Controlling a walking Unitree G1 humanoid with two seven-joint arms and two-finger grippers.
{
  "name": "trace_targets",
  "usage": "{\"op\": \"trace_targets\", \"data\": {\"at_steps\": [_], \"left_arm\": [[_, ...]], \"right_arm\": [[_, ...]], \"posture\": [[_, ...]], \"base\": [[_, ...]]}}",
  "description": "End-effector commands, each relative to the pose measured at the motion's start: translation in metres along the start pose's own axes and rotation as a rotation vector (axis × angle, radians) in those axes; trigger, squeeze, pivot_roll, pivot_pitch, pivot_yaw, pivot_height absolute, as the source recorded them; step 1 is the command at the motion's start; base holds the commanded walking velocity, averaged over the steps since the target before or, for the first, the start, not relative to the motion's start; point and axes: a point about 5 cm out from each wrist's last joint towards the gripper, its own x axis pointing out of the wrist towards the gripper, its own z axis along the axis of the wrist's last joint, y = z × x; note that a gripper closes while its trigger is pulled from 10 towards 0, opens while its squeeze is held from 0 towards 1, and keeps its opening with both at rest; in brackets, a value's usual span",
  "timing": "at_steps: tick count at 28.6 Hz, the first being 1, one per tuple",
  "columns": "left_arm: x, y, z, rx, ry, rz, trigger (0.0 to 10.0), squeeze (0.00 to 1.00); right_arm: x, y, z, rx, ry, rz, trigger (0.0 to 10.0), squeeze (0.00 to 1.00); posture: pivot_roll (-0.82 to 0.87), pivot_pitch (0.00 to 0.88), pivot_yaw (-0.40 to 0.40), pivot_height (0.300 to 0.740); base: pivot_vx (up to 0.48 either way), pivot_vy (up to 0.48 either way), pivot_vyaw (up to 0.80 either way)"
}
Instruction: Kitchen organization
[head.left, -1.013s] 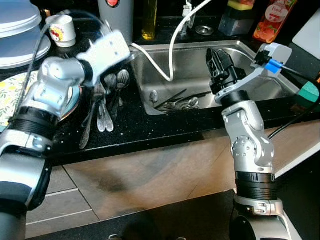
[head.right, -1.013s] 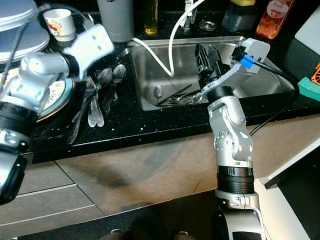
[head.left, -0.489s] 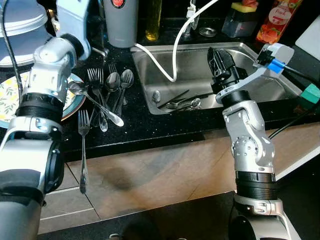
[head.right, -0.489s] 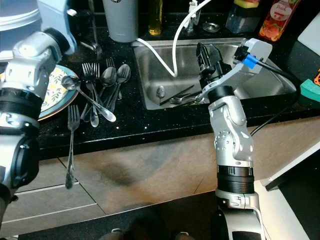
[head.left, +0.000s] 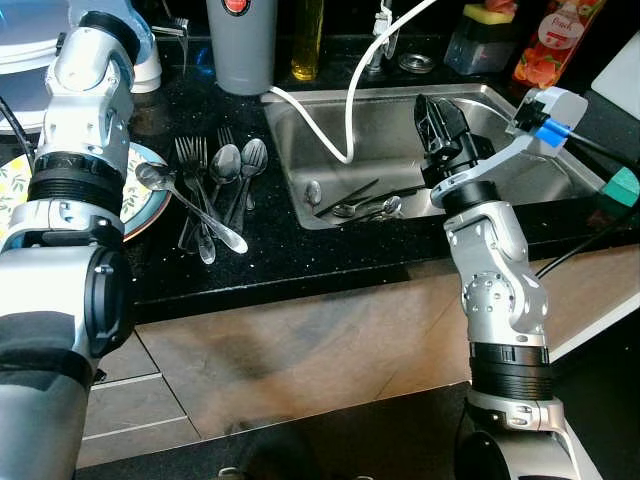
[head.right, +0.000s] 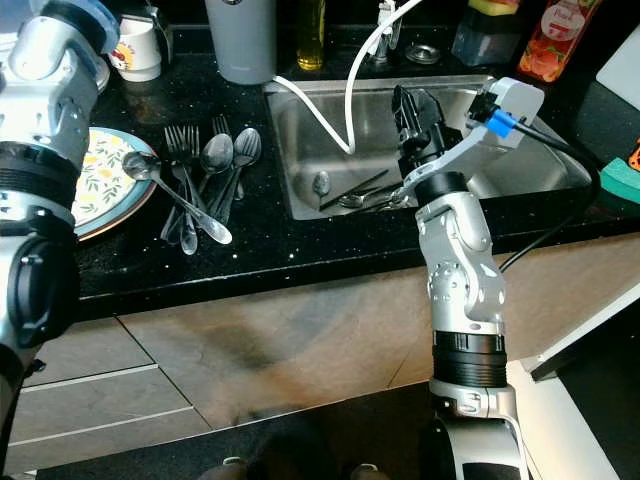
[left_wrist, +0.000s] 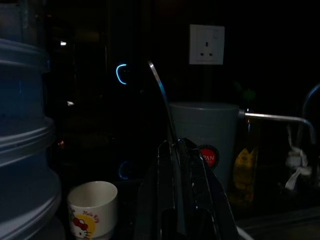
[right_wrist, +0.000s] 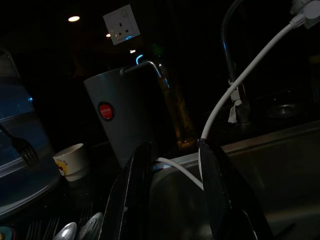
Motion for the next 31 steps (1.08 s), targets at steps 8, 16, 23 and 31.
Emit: {"op": "trace_targets", "data": {"at_steps": [8, 16, 23, 31], "left_arm": [[0.014, -0.040, 0.007, -0.403, -0.003, -0.082, 10.0, 0.00], [0.016, -0.088, -0.002, -0.618, 0.090, -0.193, 10.0, 0.00], [-0.008, -0.144, -0.048, -0.654, 0.346, -0.261, 10.0, 1.00], [-0.008, -0.139, -0.045, -0.483, 0.316, -0.418, 10.0, 0.00]], "right_arm": [[-0.003, -0.001, 0.004, 0.006, -0.022, -0.007, 10.0, 0.00], [-0.006, 0.003, 0.005, 0.021, -0.031, 0.000, 10.0, 0.00], [-0.012, 0.003, 0.007, 0.027, -0.040, -0.009, 10.0, 0.00], [-0.015, 0.000, 0.010, 0.023, -0.049, -0.028, 10.0, 0.00]], "posture": [[0.12, 0.106, -0.013, 0.740], [0.11, 0.127, 0.006, 0.740], [0.09, 0.137, 0.026, 0.740], [0.08, 0.137, 0.032, 0.740]], "base": [[0.000, 0.000, 0.00], [0.000, 0.000, 0.00], [0.000, 0.000, 0.00], [0.000, 0.000, 0.00]]}}
